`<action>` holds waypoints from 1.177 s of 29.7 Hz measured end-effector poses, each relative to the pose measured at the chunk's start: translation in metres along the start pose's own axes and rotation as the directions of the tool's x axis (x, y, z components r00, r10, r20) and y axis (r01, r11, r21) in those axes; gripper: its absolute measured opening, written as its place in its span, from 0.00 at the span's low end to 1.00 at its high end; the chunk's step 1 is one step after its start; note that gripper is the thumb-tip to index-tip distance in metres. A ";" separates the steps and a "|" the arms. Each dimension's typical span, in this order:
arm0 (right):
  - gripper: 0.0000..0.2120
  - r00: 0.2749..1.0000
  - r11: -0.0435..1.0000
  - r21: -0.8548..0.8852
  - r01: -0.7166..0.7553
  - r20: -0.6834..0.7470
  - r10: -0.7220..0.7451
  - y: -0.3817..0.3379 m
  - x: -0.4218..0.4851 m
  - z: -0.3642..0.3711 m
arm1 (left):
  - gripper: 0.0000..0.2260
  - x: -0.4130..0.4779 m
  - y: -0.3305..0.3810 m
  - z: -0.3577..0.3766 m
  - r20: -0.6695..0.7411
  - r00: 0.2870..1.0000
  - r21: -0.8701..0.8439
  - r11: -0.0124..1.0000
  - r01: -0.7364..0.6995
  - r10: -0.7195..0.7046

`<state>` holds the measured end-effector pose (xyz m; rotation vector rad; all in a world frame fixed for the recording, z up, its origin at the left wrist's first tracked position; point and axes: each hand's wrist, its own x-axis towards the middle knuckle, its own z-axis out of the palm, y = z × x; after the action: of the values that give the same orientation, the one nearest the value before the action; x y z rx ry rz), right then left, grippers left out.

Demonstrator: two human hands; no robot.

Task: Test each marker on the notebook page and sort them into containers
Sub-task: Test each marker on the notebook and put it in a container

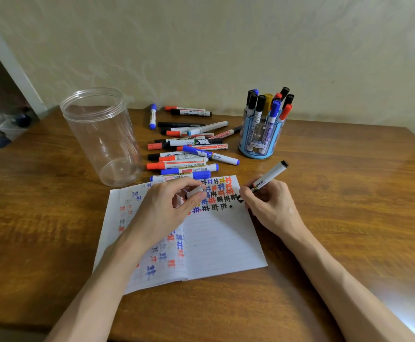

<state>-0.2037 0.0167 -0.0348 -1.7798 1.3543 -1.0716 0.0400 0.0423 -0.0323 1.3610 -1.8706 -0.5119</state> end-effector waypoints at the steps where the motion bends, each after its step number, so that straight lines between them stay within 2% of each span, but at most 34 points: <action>1: 0.07 1.000 1.000 0.017 -0.011 -0.007 0.011 0.001 0.000 0.000 | 0.13 0.000 0.000 0.000 -0.002 1.000 0.003 1.000 -0.005 0.005; 7: 0.06 1.000 1.000 0.014 -0.008 -0.021 0.008 0.001 0.000 0.001 | 0.11 0.000 -0.002 0.002 -0.005 1.000 0.023 1.000 -0.017 0.017; 12: 0.08 1.000 1.000 -0.030 -0.004 -0.020 0.004 -0.001 0.000 0.001 | 0.14 0.001 -0.005 0.002 -0.006 1.000 0.004 1.000 -0.017 0.017; 17: 0.08 0.998 0.998 0.029 -0.048 -0.047 0.050 0.001 0.001 0.001 | 0.13 0.000 -0.005 0.002 -0.019 0.999 0.008 0.999 -0.043 0.043; 23: 0.08 0.999 1.000 -0.015 -0.003 -0.033 0.003 -0.002 -0.001 0.001 | 0.13 0.000 -0.004 0.002 -0.020 0.998 0.038 0.998 -0.057 0.058; 27: 0.09 0.999 0.998 -0.053 -0.042 -0.025 0.041 -0.002 0.000 0.000 | 0.15 -0.001 -0.005 0.002 0.003 0.999 0.054 0.998 -0.033 0.033; 31: 0.07 0.995 0.987 0.146 -0.069 -0.068 0.080 -0.009 -0.001 -0.004 | 0.15 -0.001 -0.005 0.000 -0.017 1.000 0.008 1.000 0.009 -0.009; 33: 0.04 0.995 0.958 0.281 -0.065 -0.051 0.082 -0.015 -0.002 -0.007 | 0.12 -0.001 -0.003 0.000 -0.028 0.999 -0.019 1.000 0.015 -0.015; 35: 0.08 0.997 0.929 0.364 -0.073 -0.008 0.082 -0.018 -0.004 -0.006 | 0.11 0.000 0.000 0.001 -0.020 1.000 -0.044 0.999 0.007 -0.008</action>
<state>-0.2016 0.0250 -0.0174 -1.4347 1.1406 -1.2135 0.0399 0.0424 -0.0331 1.3408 -1.8278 -0.5376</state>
